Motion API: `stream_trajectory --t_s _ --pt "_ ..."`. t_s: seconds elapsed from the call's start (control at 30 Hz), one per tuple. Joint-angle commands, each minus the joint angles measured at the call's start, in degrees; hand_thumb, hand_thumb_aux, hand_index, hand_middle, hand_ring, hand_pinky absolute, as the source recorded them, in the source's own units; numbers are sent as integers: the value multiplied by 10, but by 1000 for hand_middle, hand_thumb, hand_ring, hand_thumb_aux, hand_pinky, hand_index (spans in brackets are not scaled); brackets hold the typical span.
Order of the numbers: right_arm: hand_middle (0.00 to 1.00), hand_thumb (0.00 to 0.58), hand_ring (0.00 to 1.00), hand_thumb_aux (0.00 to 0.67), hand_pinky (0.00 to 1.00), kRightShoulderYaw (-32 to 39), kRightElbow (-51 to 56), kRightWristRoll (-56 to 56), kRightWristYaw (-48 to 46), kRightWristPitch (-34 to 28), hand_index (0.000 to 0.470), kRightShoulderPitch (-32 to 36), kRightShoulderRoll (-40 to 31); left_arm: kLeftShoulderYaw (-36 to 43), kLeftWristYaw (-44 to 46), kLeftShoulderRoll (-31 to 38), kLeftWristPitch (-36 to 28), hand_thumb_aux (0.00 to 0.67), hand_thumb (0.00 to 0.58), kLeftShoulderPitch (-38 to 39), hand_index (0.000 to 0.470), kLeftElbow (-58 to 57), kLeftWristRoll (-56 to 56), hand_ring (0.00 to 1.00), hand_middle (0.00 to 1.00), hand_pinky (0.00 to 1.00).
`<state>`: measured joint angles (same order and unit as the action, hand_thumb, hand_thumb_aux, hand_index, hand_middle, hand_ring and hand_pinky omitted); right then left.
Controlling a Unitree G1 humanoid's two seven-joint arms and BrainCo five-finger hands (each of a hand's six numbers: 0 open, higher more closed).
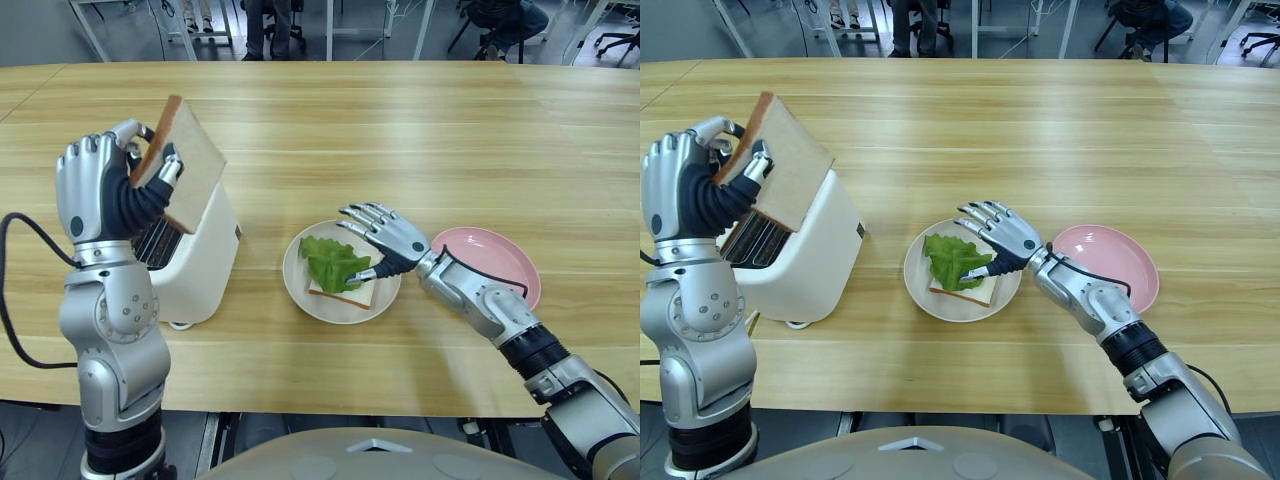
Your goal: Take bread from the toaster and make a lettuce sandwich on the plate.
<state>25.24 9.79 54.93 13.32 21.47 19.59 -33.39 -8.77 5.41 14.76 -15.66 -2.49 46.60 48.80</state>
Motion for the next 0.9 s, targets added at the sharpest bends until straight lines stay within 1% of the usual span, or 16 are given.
stream_trajectory --t_s 0.03,0.1,0.13,0.2,0.27,0.37,0.43,0.53,0.6,0.67,0.77,0.9 --pt "0 0 0 0 0 -80 -43 -41 63 6 0 -21 -14 53 38 -49 -5 670 580 -32 460 46 -100 1000 1000 1000" --pt "0 0 0 0 0 -123 -60 -66 100 18 0 -45 -20 83 45 -83 -10 670 580 -36 460 28 -142 1000 1000 1000" --pt "0 0 0 0 0 -139 -70 -72 114 27 0 -62 -25 98 41 -111 -12 670 580 -36 460 9 -169 1000 1000 1000" --pt "0 0 0 0 0 -160 -86 -70 140 44 0 -90 -34 117 33 -147 -16 670 580 -34 460 -15 -206 1000 1000 1000" --pt "0 0 0 0 0 -179 -97 -63 168 61 0 -113 -43 140 17 -199 -10 670 580 -11 460 -69 -258 1000 1000 1000" --pt "0 0 0 0 0 -199 -104 -46 204 82 0 -137 -59 165 -4 -248 -2 670 580 19 460 -144 -320 1000 1000 1000" --pt "0 0 0 0 0 -210 -112 -37 225 96 0 -154 -69 186 -21 -255 7 670 580 30 460 -201 -345 1000 1000 1000" --pt "0 0 0 0 0 -198 -129 -16 227 124 0 -176 -82 199 -46 -263 25 670 580 34 460 -285 -387 1000 1000 1000" --pt "0 0 0 0 0 -175 -144 8 215 151 0 -190 -93 205 -67 -268 42 670 580 30 460 -350 -410 1000 1000 1000" --pt "0 0 0 0 0 -159 -150 26 206 163 0 -199 -96 212 -83 -267 57 670 580 25 460 -393 -425 1000 1000 1000" --pt "0 0 0 0 0 -128 -144 39 175 173 0 -202 -93 225 -100 -267 80 670 580 18 460 -460 -440 1000 1000 1000" --pt "0 0 0 0 0 -86 -120 26 112 191 0 -197 -92 241 -114 -260 119 670 580 6 460 -537 -453 1000 1000 1000"
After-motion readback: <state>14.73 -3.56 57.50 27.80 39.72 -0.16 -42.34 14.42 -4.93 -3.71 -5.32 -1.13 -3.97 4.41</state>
